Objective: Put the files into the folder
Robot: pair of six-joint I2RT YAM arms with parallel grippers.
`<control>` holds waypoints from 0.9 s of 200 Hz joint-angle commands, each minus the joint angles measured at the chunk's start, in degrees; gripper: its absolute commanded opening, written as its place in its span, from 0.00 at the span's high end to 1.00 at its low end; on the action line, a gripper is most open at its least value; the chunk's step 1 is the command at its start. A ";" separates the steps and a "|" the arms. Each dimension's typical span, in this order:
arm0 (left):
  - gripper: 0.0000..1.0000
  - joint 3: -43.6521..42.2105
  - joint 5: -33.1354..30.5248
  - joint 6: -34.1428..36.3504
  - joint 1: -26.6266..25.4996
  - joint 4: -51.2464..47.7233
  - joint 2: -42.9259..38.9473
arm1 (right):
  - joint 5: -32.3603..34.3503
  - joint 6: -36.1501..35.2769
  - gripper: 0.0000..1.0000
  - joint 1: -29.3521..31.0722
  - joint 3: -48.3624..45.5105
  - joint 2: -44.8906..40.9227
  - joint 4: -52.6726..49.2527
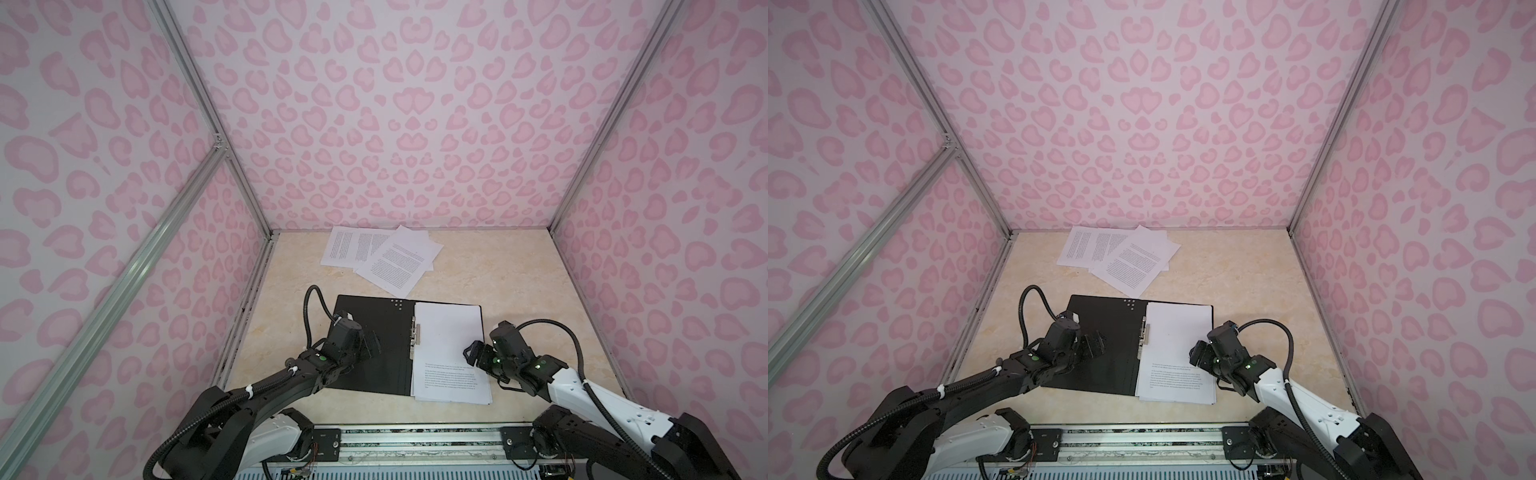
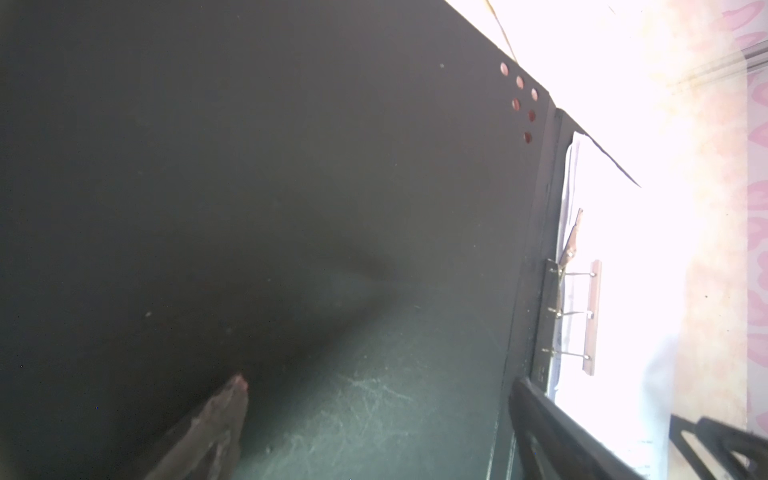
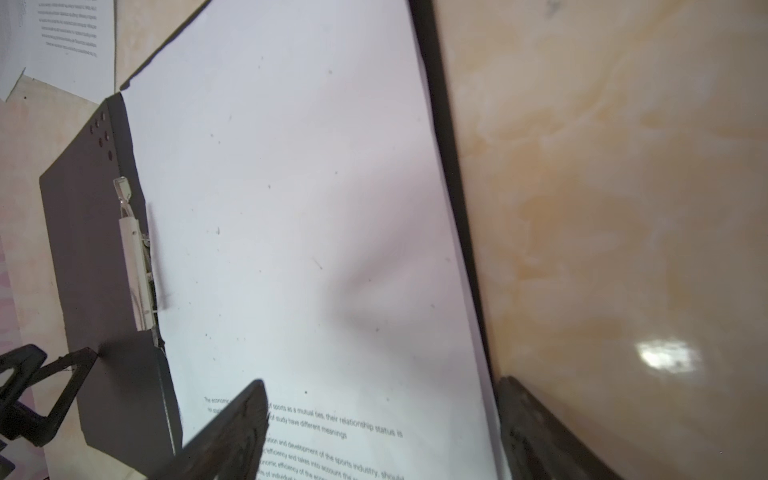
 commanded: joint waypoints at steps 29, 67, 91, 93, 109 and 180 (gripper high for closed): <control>0.01 -1.48 0.38 -4.23 -0.19 -17.01 -1.79 | -7.60 -6.42 0.13 -3.92 6.21 11.17 6.42; 0.02 0.24 0.08 -4.19 -0.19 -16.90 -1.00 | -8.65 -10.49 0.14 -5.66 12.80 19.52 5.83; 0.02 0.63 -0.57 -3.92 -0.25 -17.25 -0.46 | -1.22 -10.52 0.16 -5.67 13.68 15.81 -0.77; 0.02 0.57 -0.62 -3.79 -0.27 -17.26 -0.45 | -0.23 -10.39 0.16 -5.67 13.45 14.88 -1.65; 0.02 -0.22 -1.35 -3.25 -0.42 -17.14 -0.30 | 2.57 -9.79 0.16 -5.37 12.56 10.79 -4.54; 0.02 -3.26 -1.08 -3.97 -0.63 -16.56 -0.63 | 2.04 -5.90 0.14 -0.02 8.95 9.07 -4.99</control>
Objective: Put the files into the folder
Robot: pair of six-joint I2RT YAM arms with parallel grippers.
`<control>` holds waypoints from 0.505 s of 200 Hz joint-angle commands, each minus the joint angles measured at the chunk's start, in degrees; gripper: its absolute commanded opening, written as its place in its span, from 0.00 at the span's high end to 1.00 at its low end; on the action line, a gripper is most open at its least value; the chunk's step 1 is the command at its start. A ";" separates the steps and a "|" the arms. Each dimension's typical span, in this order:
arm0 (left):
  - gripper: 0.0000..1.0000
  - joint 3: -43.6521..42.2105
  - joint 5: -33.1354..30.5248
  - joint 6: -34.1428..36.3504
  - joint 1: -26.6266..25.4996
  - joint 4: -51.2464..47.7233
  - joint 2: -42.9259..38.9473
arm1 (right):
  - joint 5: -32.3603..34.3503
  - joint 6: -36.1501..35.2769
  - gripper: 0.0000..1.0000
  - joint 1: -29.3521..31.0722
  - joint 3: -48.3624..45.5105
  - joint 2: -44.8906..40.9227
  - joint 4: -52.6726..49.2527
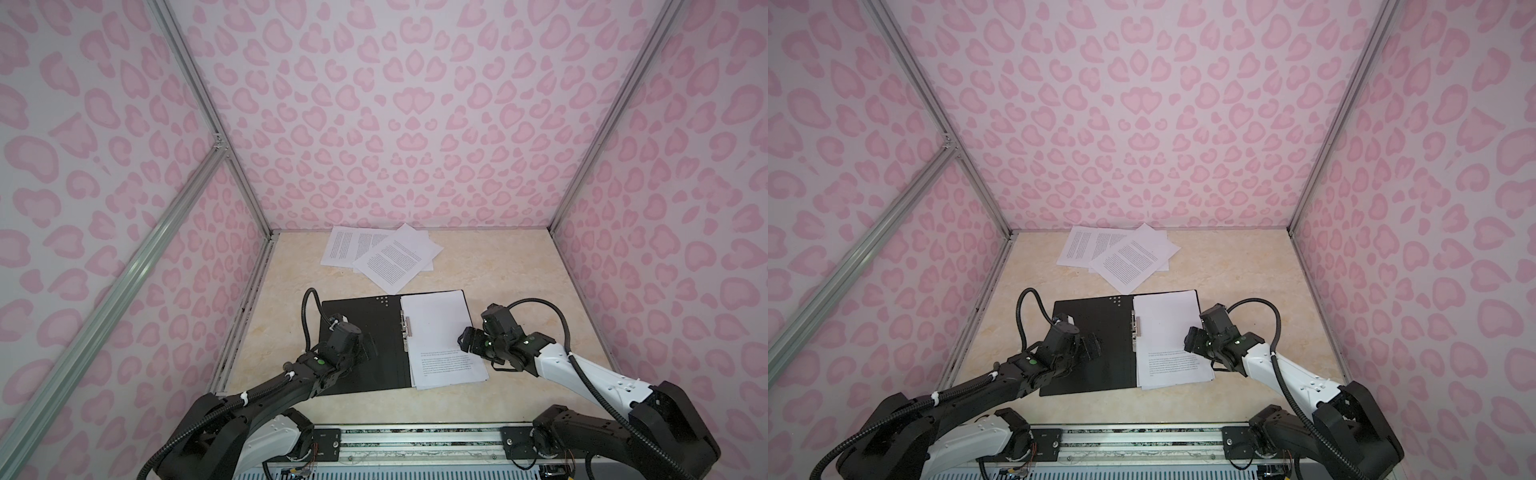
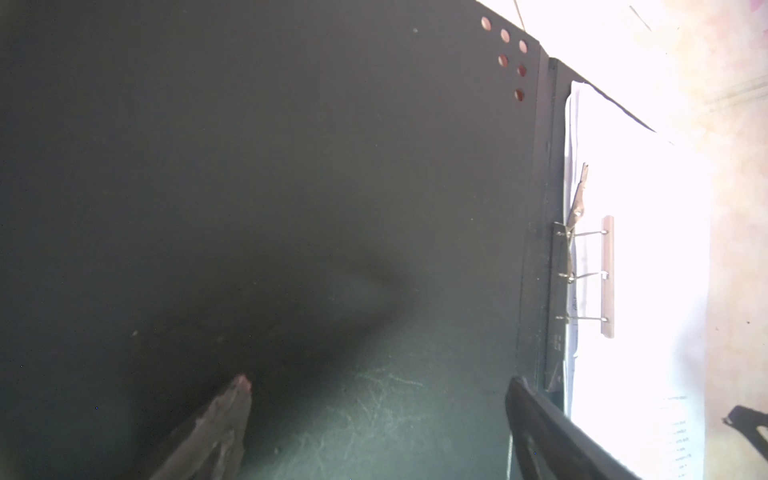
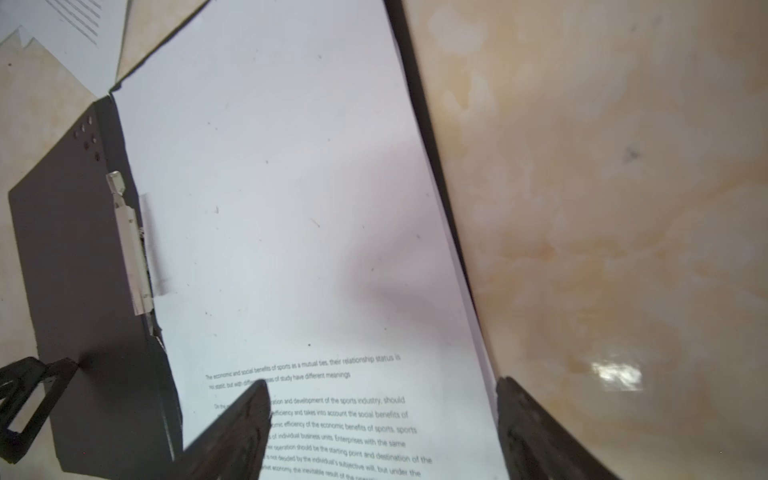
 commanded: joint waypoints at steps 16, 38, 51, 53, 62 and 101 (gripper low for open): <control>0.02 -2.05 3.44 -2.32 0.03 -15.02 1.16 | 1.49 2.17 0.15 1.46 -1.64 -0.07 -0.59; 0.02 -2.02 3.71 -2.48 -0.05 -14.63 1.65 | 0.41 2.26 0.14 1.51 -2.00 1.00 0.74; 0.02 -2.22 3.70 -2.61 -0.06 -14.57 1.59 | -0.20 2.43 0.15 1.65 -1.94 1.57 1.36; 0.02 -2.25 3.72 -2.65 -0.06 -14.56 1.57 | -0.25 2.48 0.15 1.70 -1.94 1.59 1.38; 0.02 -2.44 3.72 -2.77 -0.06 -14.52 1.48 | -0.22 2.52 0.15 1.85 -1.86 1.85 1.63; 0.02 -2.62 3.79 -2.92 -0.06 -14.25 1.52 | -0.97 2.73 0.15 2.04 -1.68 1.95 2.36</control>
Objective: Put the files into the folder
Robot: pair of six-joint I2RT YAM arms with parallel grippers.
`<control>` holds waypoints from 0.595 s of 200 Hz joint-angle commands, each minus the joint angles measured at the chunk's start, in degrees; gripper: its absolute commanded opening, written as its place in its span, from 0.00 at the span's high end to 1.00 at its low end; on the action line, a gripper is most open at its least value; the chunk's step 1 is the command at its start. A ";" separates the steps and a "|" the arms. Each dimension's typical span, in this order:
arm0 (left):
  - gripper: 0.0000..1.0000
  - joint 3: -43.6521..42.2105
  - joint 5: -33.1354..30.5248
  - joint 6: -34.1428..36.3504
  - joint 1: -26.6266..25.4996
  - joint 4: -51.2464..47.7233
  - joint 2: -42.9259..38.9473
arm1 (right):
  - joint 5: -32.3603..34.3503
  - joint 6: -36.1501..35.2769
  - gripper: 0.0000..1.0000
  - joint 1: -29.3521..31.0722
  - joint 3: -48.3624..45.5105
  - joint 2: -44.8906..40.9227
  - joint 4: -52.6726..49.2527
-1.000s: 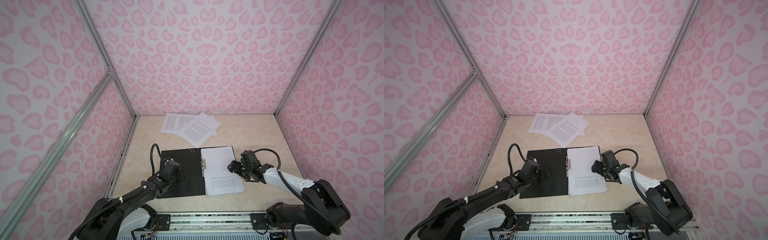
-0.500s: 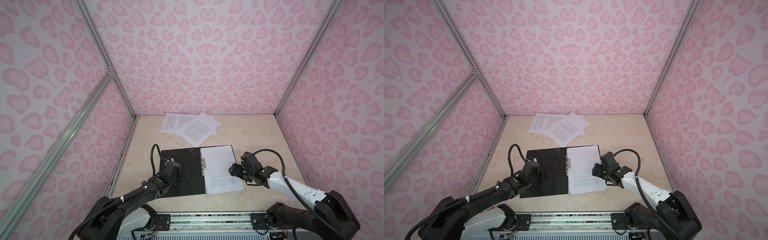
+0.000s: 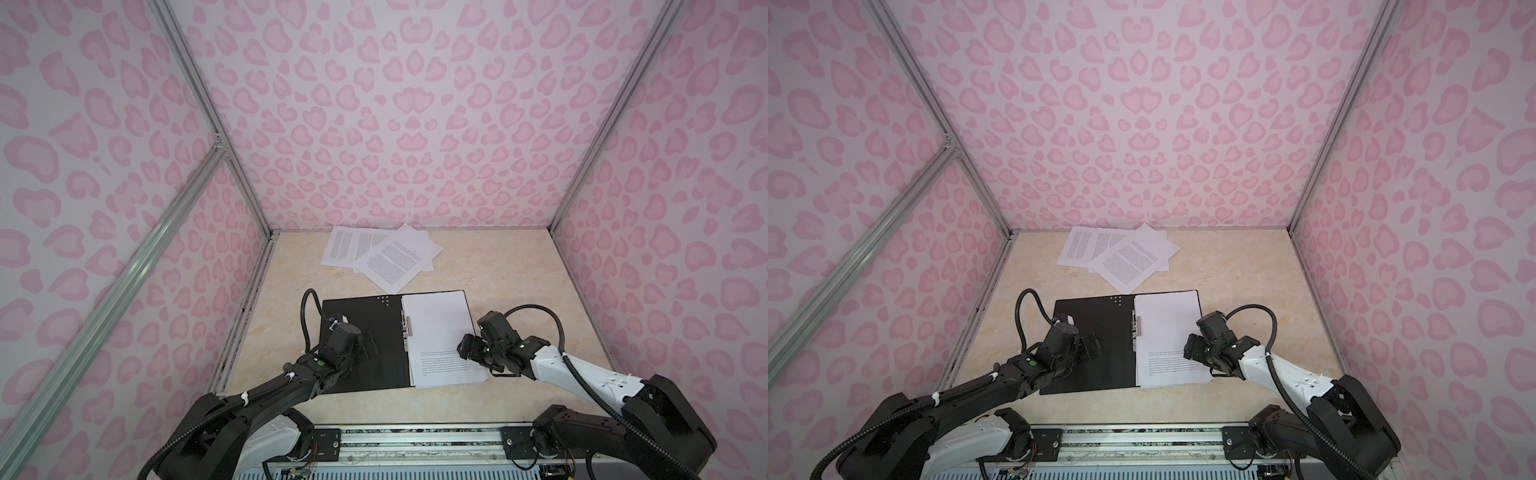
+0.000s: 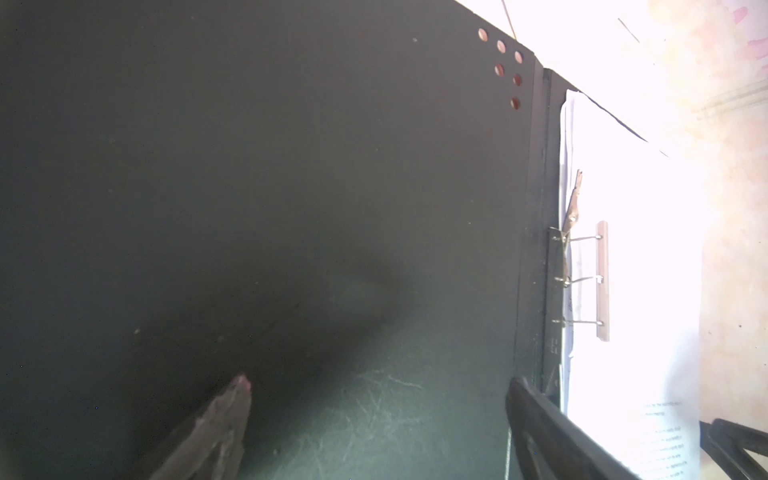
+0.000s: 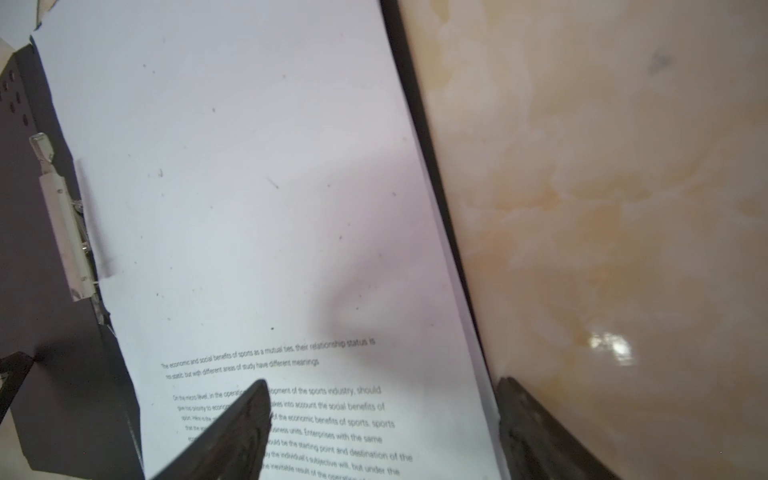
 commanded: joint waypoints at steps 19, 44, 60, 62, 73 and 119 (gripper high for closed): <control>0.02 -2.05 4.18 -3.03 -0.08 -15.68 1.97 | -0.22 0.75 0.15 0.36 0.05 -0.16 1.14; 0.02 -2.21 4.35 -3.18 -0.21 -15.38 2.50 | -0.09 0.76 0.15 0.43 0.11 -0.02 1.37; 0.02 -2.20 4.36 -3.25 -0.26 -15.38 2.30 | -0.30 0.84 0.15 0.46 0.05 0.38 1.89; 0.02 -2.18 4.34 -3.32 -0.26 -15.35 2.26 | -0.36 0.84 0.15 0.43 0.05 0.46 1.96; 0.02 -2.22 4.26 -3.42 -0.26 -15.63 1.93 | -0.28 0.84 0.14 0.42 0.05 0.90 2.01; 0.02 1.72 1.81 -2.16 -0.35 -21.51 -3.03 | 0.19 -3.32 0.11 -3.98 2.41 0.33 -0.68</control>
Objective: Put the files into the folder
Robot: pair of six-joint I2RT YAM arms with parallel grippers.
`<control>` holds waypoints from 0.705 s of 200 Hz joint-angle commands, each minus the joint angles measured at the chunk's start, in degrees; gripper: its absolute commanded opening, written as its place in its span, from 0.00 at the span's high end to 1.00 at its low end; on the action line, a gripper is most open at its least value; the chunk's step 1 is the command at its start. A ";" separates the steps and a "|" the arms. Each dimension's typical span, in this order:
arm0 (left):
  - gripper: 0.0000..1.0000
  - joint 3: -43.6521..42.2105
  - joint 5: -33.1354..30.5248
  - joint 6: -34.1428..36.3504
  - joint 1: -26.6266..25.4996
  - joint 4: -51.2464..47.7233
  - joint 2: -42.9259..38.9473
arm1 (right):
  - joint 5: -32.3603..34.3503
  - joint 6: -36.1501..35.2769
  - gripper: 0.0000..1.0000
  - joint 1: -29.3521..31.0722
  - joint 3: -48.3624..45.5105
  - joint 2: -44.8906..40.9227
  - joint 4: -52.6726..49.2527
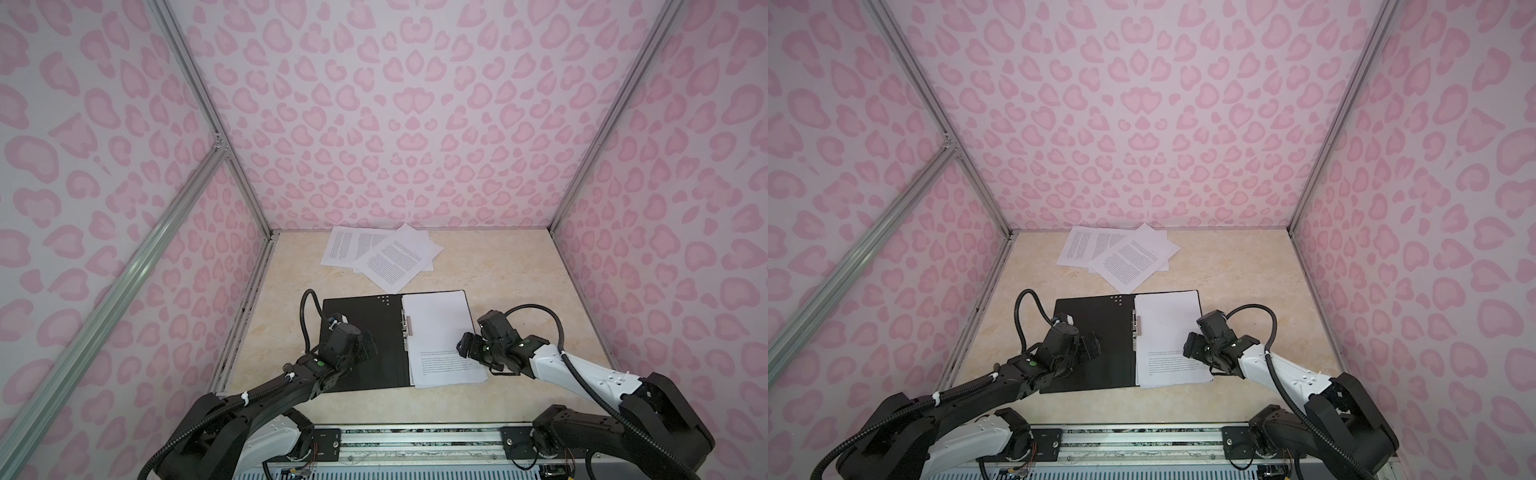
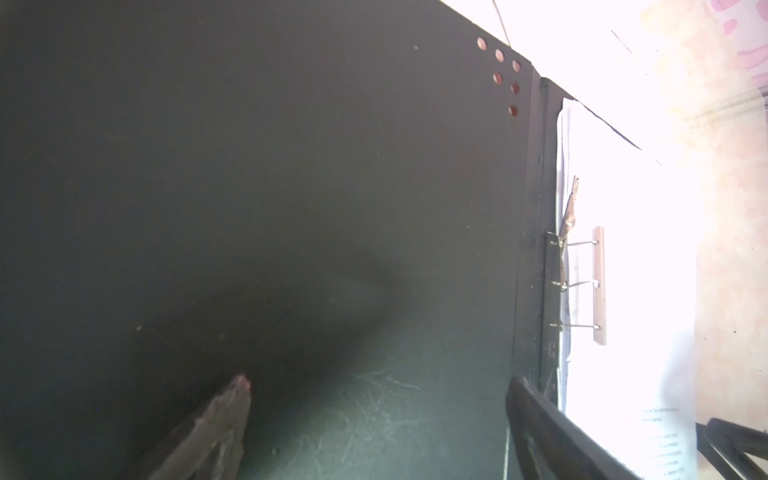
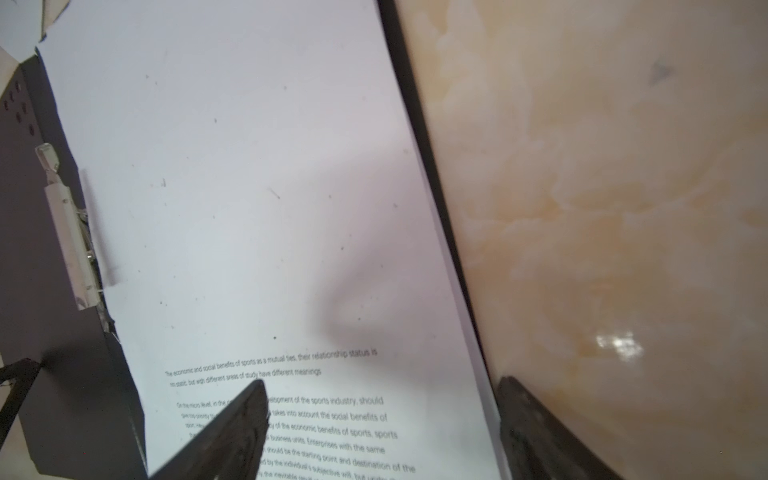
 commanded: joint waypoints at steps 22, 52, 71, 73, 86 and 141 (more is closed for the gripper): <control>0.02 7.40 0.75 1.08 0.02 -25.29 -6.01 | -0.74 -8.08 0.10 -4.52 7.50 0.92 -2.95; 0.02 18.63 -0.19 6.11 0.60 -27.88 -4.46 | -6.01 -12.78 0.09 -7.38 15.51 8.05 -0.60; 0.02 25.43 5.09 9.99 4.28 -25.04 2.00 | -10.33 -15.58 0.10 -8.81 22.62 15.85 -0.09; 0.02 26.16 5.87 10.33 4.90 -24.67 2.95 | -10.70 -15.86 0.10 -8.88 23.33 16.81 0.09; 0.02 32.22 10.14 12.56 7.88 -22.34 9.66 | -12.36 -17.15 0.10 -9.50 28.54 22.50 1.72; 0.01 66.14 17.07 20.79 15.52 -21.14 44.16 | -18.54 -12.09 0.11 -15.97 52.07 46.94 10.67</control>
